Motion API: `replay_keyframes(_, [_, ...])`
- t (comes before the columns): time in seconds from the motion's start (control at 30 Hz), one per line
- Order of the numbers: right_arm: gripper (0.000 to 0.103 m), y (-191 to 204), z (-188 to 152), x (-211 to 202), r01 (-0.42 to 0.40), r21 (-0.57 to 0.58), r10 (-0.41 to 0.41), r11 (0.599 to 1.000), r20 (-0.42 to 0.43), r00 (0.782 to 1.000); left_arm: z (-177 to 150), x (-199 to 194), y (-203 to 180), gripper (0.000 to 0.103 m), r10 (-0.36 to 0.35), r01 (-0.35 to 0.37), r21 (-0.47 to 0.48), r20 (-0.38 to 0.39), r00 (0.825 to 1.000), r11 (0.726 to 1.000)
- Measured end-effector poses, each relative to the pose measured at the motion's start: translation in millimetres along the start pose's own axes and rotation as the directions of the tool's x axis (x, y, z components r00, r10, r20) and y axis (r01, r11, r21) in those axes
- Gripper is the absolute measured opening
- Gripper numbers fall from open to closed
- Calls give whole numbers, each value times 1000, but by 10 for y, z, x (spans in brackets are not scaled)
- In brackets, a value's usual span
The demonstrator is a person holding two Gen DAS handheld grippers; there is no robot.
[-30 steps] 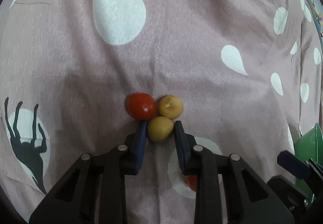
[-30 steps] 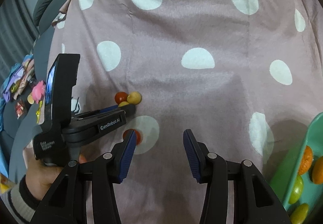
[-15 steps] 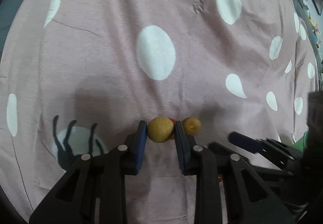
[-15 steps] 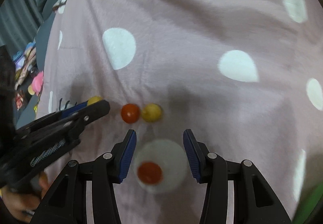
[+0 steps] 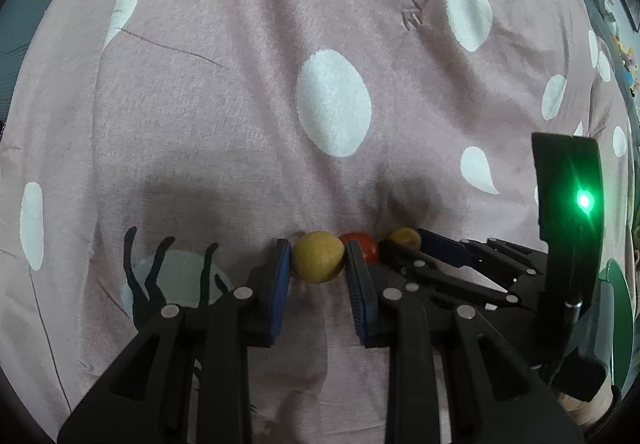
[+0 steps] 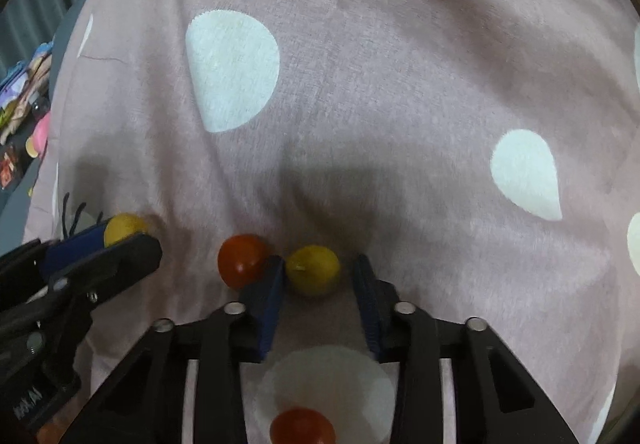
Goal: Organize fruits
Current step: 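Grasp a small yellow fruit with the left tool while the right tool grasps another, then carry both small yellow fruits over the green bowl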
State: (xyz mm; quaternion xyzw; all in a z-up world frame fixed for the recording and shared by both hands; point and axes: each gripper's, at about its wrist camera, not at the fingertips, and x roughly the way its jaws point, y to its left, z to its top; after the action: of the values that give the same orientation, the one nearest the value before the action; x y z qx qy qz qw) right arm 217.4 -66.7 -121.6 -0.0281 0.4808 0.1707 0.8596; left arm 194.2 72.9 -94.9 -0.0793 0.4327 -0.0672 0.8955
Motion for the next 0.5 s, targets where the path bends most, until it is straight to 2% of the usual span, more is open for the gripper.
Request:
replay_keyframes(0.2, [30,14,-74,-88,2,3,-2,1000,11,1000,-8,-11,-22,27,1,-1,8,-4,1000,1000])
replay_keyframes(0.5, [30,-62,-361,-621,-14,39,12,999,52,999,-147,-97,-149,27,19,-19,30,-10,1000,999])
